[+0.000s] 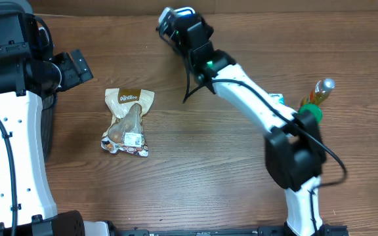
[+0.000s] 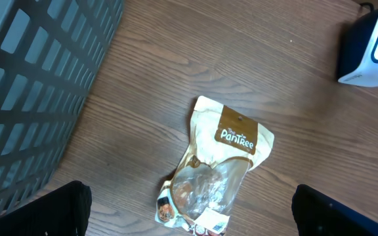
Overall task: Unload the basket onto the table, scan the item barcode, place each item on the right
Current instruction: 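Carry the wipes pack up to the white scanner with the right gripper, then bring the wipes pack right and set it down, open the right gripper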
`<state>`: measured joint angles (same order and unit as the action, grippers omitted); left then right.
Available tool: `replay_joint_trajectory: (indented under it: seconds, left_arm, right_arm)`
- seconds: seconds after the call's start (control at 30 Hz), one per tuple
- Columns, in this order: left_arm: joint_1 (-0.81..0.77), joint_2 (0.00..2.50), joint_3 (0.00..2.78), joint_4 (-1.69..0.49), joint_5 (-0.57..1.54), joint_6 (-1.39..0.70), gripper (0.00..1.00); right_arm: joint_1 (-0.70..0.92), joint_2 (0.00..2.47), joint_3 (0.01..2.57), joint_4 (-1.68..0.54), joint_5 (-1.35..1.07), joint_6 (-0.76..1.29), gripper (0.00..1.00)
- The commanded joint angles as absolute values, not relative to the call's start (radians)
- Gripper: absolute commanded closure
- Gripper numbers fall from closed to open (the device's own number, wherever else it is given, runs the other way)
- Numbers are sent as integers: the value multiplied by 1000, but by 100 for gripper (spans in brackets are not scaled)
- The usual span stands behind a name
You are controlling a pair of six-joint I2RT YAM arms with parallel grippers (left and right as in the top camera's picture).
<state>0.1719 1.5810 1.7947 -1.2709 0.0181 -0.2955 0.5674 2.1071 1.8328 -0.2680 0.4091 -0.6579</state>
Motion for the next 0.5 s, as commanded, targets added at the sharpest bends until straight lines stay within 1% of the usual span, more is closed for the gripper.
replay_joint_trajectory:
  seconds: [0.0, 0.03, 0.1, 0.17, 0.2, 0.37, 0.47]
  left_arm:
    - [170, 1582, 1802, -1271, 19, -284, 1]
    - [170, 1582, 1802, -1271, 19, -284, 0]
    - [170, 1582, 1802, -1271, 19, -284, 1]
    - [170, 1582, 1802, -1271, 19, -284, 0]
    - [170, 1582, 1802, -1271, 19, -284, 0]
    - [170, 1582, 1802, -1271, 19, -284, 1]
    - [170, 1582, 1802, -1271, 19, -284, 0]
  right_arm:
    - [543, 1974, 1847, -375, 316, -393, 96]
    - [538, 1953, 1847, -439, 285, -336, 96]
    - [514, 1918, 1847, -626, 208, -150, 96]
    - [499, 1918, 1847, -734, 123, -84, 96]
    - [484, 1921, 1847, -825, 38, -44, 96]
    - [431, 1926, 1813, -1070, -263, 9, 96]
    - [428, 1926, 1767, -1146, -291, 8, 96]
